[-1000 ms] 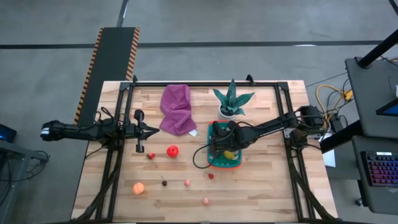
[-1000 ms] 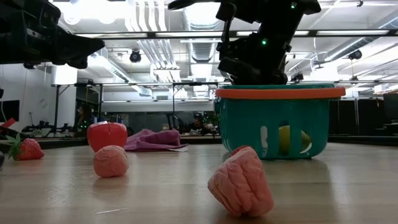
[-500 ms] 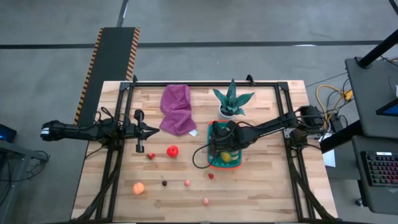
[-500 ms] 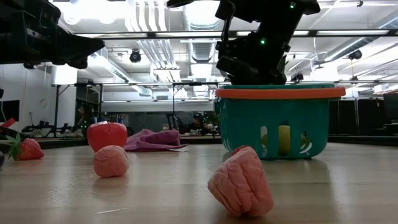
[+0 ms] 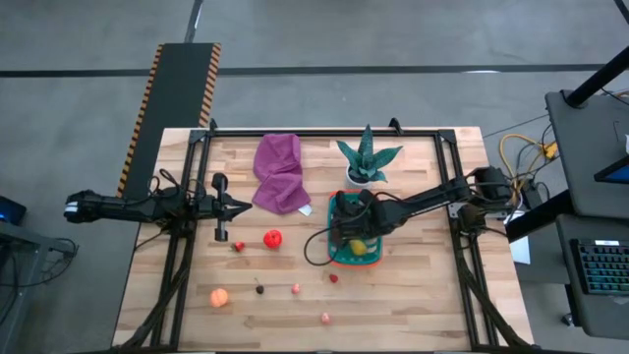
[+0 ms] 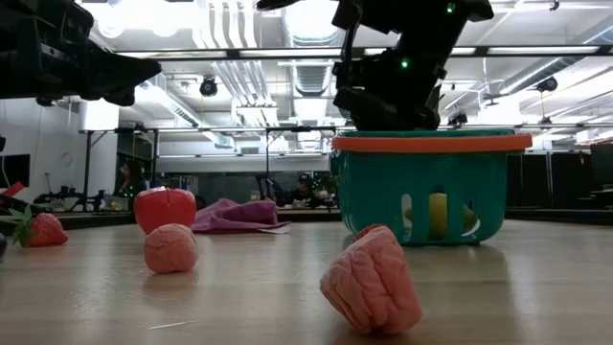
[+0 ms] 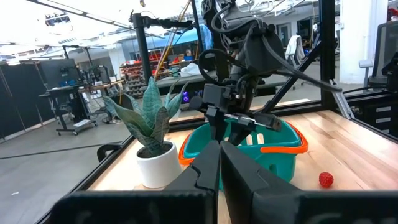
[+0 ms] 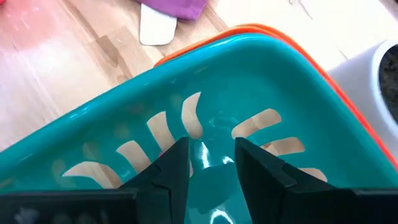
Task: Pick and placing Produce into tupperware
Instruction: Put the red raspberry into the blue basket
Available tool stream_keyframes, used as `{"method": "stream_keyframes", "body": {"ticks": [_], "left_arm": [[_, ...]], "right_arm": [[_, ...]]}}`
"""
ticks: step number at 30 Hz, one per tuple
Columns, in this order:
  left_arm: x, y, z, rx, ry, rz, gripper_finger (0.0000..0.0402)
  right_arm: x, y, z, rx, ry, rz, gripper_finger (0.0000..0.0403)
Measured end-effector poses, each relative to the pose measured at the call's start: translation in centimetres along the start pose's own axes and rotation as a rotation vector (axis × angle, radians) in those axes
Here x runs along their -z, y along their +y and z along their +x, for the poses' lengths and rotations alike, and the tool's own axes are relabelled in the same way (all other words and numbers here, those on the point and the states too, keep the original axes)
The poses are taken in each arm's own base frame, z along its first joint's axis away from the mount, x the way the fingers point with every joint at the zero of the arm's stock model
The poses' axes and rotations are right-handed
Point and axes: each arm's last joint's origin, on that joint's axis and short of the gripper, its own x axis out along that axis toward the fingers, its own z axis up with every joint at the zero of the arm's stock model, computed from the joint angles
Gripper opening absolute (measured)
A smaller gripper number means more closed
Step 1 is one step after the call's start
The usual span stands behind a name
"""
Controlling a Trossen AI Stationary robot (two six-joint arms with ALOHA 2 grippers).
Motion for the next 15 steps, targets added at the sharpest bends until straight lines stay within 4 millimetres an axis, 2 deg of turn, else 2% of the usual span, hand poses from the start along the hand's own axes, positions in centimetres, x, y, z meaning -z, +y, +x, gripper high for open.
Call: {"method": "stream_keyframes", "body": {"ticks": [7, 15], "left_arm": [[0.0, 0.0, 0.0, 0.0, 0.0, 0.0, 0.0], [0.0, 0.0, 0.0, 0.0, -0.001, 0.0, 0.0]], "right_arm": [[-1.1, -0.2, -2.7, -0.063, -0.083, -0.053, 0.0125], [-2.7, 1.0, -7.6, -0.267, -0.217, -0.136, 0.02]]}}
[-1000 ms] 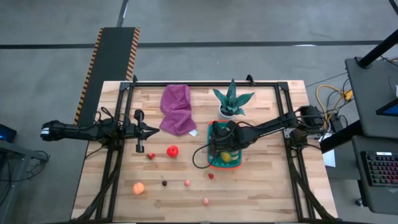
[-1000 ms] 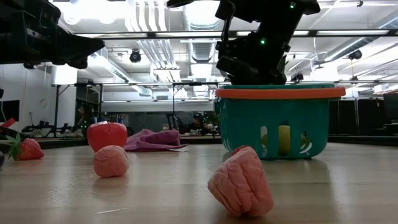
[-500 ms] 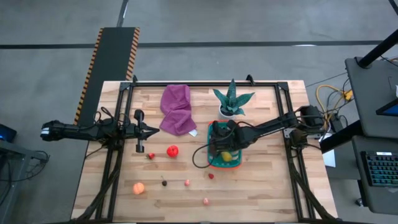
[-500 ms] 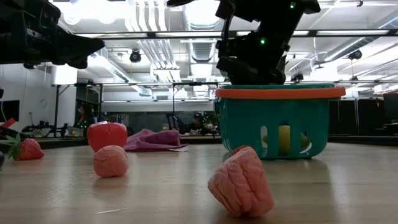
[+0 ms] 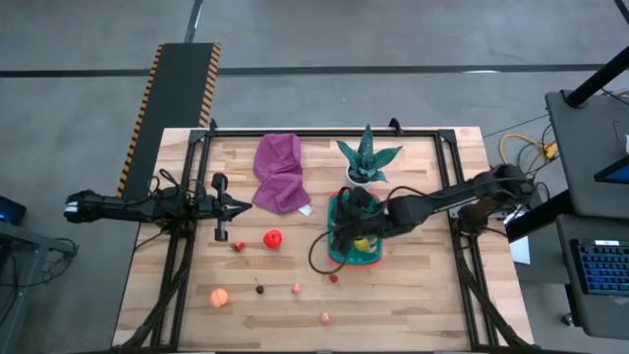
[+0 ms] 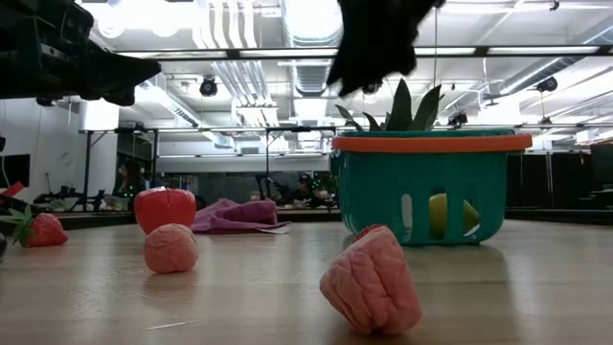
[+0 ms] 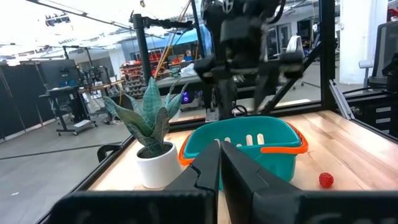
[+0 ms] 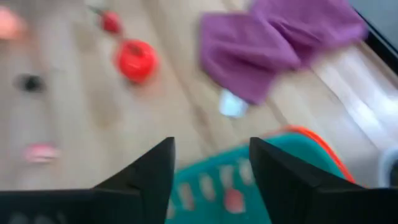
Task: Pick and placing Produce into tupperware
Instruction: Put the red raspberry into the blue basket
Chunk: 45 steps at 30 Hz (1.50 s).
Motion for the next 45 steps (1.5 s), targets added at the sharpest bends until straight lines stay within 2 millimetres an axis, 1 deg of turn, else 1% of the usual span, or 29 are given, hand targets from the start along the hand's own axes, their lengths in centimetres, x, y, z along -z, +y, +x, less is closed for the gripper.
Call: {"method": "stream_keyframes", "body": {"ticks": [3, 6, 9, 13, 19, 25, 29, 34, 37, 45], "left_arm": [[0.0, 0.0, 0.0, 0.0, 0.0, 0.0, 0.0], [0.0, 0.0, 0.0, 0.0, 0.001, 0.001, 0.0], [0.0, 0.0, 0.0, 0.0, 0.002, 0.0, 0.0], [0.0, 0.0, 0.0, 0.0, 0.0, 0.0, 0.0], [0.0, 0.0, 0.0, 0.0, 0.0, 0.0, 0.0], [0.0, 0.0, 0.0, 0.0, 0.0, 0.0, 0.0], [0.0, 0.0, 0.0, 0.0, 0.0, 0.0, 0.0], [0.0, 0.0, 0.0, 0.0, 0.001, 0.0, 0.0], [0.0, 0.0, 0.0, 0.0, 0.001, 0.0, 0.0], [0.0, 0.0, 0.0, 0.001, 0.002, 0.0, 0.0]], "right_arm": [[-0.7, 1.4, -1.4, -0.091, -0.02, -0.015, 0.0227], [-0.8, 2.8, -2.5, -0.176, -0.022, -0.052, 0.0244], [-0.5, 4.2, -3.5, -0.25, -0.021, -0.129, 0.025], [0.4, 5.8, -4.5, -0.294, -0.025, -0.195, 0.0249], [1.9, 7.2, -4.9, -0.34, -0.037, -0.228, 0.0242], [2.8, 8.2, -4.9, -0.391, -0.086, -0.223, 0.0246], [3.6, 9.3, -4.4, -0.407, -0.084, -0.236, 0.0245], [4.9, 10.8, -2.3, -0.39, -0.031, -0.258, 0.0244], [5.5, 11.1, -1.4, -0.375, 0.001, -0.218, 0.0243], [6.7, 11.7, 0.2, -0.344, 0.067, -0.132, 0.024]]}}
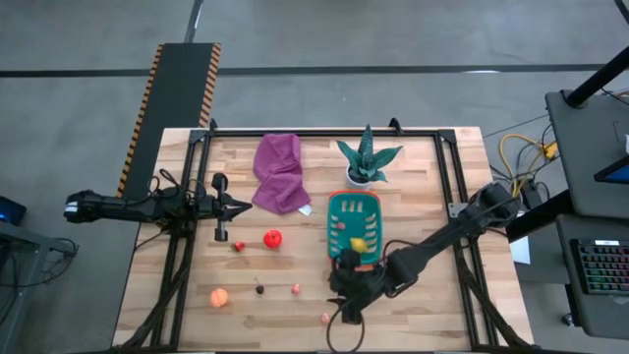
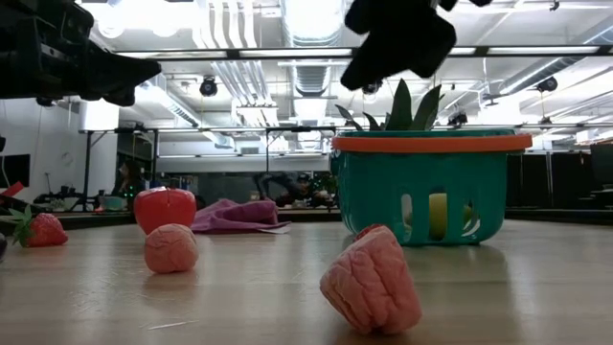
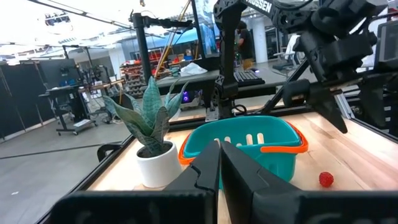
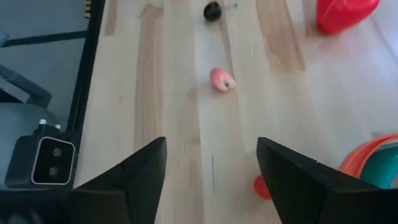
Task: Pick and placing Produce into tupperware
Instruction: Put the red raspberry into the blue basket
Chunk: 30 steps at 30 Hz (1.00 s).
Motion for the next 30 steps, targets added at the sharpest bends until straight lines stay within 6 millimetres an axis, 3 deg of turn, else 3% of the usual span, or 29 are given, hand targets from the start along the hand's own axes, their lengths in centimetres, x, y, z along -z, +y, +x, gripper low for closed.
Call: {"method": "stream_keyframes", "body": {"ticks": [15, 25, 30], "left_arm": [[0.0, 0.0, 0.0, 0.0, 0.001, 0.0, 0.0], [0.1, 0.0, 0.0, 0.001, 0.005, 0.001, 0.0], [0.1, 0.0, 0.0, 0.002, 0.01, 0.001, 0.0]], "right_arm": [[1.1, 0.0, 1.2, 0.126, 0.028, 0.124, 0.023], [0.4, 2.0, 3.1, 0.213, 0.119, 0.138, 0.023], [0.0, 2.6, 4.1, 0.345, 0.188, 0.157, 0.023]]}}
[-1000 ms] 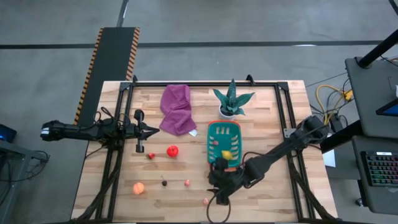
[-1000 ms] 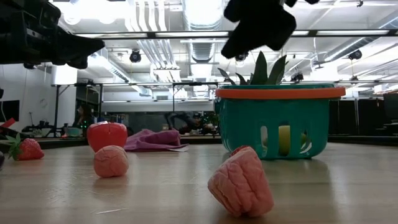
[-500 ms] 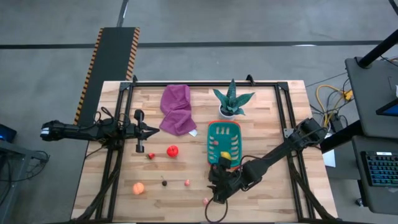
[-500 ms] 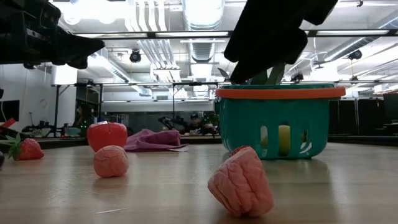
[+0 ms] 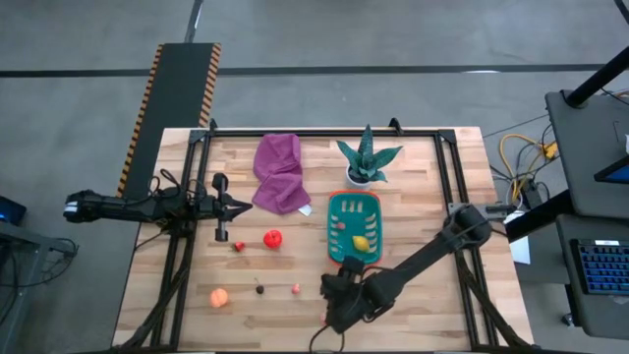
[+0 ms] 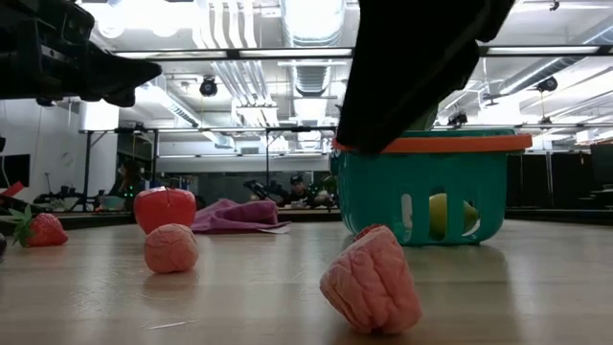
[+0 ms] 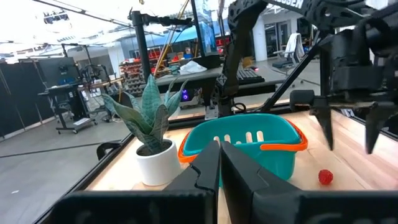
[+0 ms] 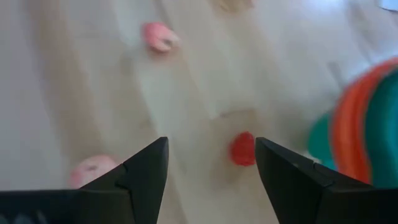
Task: Pick and placing Produce into tupperware
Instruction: Put the red raspberry into the blue basket
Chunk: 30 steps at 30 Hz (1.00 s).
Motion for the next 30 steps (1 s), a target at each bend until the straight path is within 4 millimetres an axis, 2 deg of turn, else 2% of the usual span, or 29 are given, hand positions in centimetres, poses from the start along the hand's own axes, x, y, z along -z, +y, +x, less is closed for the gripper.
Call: {"method": "stream_keyframes", "body": {"ticks": [7, 16, 30], "left_arm": [[0.1, 0.0, 0.1, 0.002, 0.009, 0.001, 0.0], [0.1, 0.0, 0.1, 0.001, 0.007, 0.001, 0.0], [0.1, 0.0, 0.0, 0.001, 0.006, 0.001, 0.0]], "right_arm": [[0.1, 0.8, 1.1, 0.047, 0.014, 0.047, 0.023], [0.5, 0.5, 1.6, 0.096, -0.013, 0.071, 0.023], [2.2, -0.4, 3.2, 0.139, 0.013, 0.094, 0.023]]}}
